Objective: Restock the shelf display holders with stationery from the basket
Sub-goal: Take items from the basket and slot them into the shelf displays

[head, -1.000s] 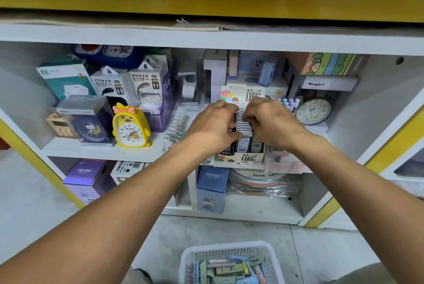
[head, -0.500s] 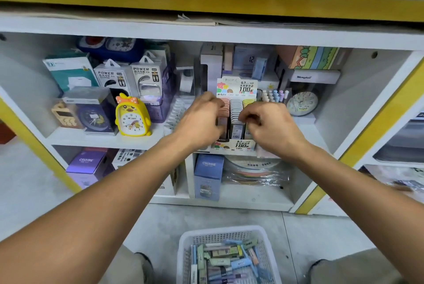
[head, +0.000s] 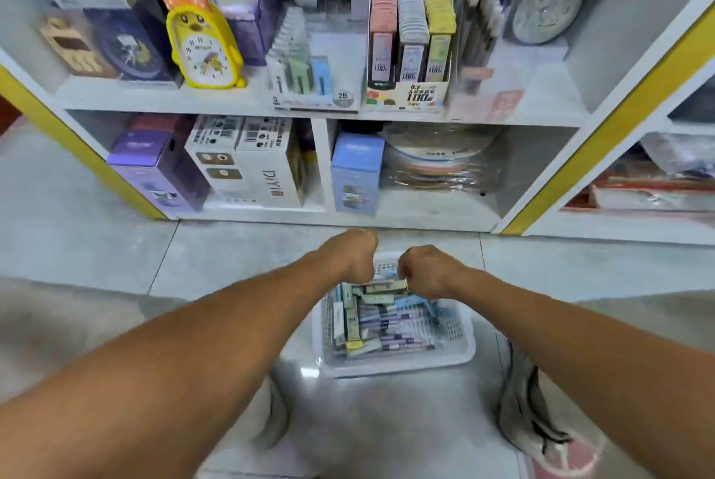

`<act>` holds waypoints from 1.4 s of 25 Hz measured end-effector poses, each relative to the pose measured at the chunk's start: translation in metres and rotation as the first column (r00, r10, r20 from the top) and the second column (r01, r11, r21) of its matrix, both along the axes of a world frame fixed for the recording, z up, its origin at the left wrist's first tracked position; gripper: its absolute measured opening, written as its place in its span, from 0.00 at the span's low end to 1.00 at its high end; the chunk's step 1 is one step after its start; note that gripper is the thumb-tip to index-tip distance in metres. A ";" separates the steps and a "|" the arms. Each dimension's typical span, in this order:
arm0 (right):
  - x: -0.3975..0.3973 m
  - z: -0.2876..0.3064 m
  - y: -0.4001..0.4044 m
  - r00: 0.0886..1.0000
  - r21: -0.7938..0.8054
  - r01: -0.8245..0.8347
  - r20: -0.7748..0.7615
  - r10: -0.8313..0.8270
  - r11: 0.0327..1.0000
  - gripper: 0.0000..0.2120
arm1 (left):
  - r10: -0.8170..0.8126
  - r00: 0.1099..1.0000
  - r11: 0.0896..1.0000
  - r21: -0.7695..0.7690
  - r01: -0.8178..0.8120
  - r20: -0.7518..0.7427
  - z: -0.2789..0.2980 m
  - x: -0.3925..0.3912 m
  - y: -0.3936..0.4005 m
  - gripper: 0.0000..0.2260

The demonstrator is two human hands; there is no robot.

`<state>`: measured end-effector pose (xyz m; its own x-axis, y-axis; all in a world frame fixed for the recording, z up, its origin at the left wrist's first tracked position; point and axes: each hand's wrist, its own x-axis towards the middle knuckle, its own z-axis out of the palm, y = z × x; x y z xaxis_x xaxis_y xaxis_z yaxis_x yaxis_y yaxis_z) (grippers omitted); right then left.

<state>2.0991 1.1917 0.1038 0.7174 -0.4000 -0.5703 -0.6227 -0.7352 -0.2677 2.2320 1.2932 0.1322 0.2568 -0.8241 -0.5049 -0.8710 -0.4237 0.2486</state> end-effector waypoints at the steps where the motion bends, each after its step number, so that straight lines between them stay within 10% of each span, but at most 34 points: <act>1: -0.007 -0.020 0.002 0.999 0.016 0.020 -0.038 -0.019 1.000 0.15 | -0.006 1.000 0.999 0.049 0.007 -0.024 -0.022 -0.005 0.006 0.12; 16: -0.041 -0.170 0.032 0.882 -0.005 0.470 -0.010 -0.470 0.883 0.33 | -0.097 0.993 0.992 0.088 0.091 0.060 -0.191 -0.023 0.015 0.44; 25: -0.043 -0.186 0.034 0.802 0.101 0.568 0.154 -0.577 0.817 0.38 | -0.169 0.979 0.981 0.113 0.157 0.115 -0.220 -0.037 -0.005 0.31; 35: -0.045 -0.188 0.016 0.588 0.239 0.760 0.140 -0.796 0.604 0.12 | -0.066 0.996 0.997 0.027 0.068 -0.058 -0.231 -0.039 -0.009 0.18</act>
<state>2.0538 1.2074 -0.0842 0.2746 -0.7933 -0.5434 -0.8519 0.0613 -0.5200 2.1926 1.2845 -0.0985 0.1720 -0.8231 -0.5413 -0.8824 -0.3730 0.2867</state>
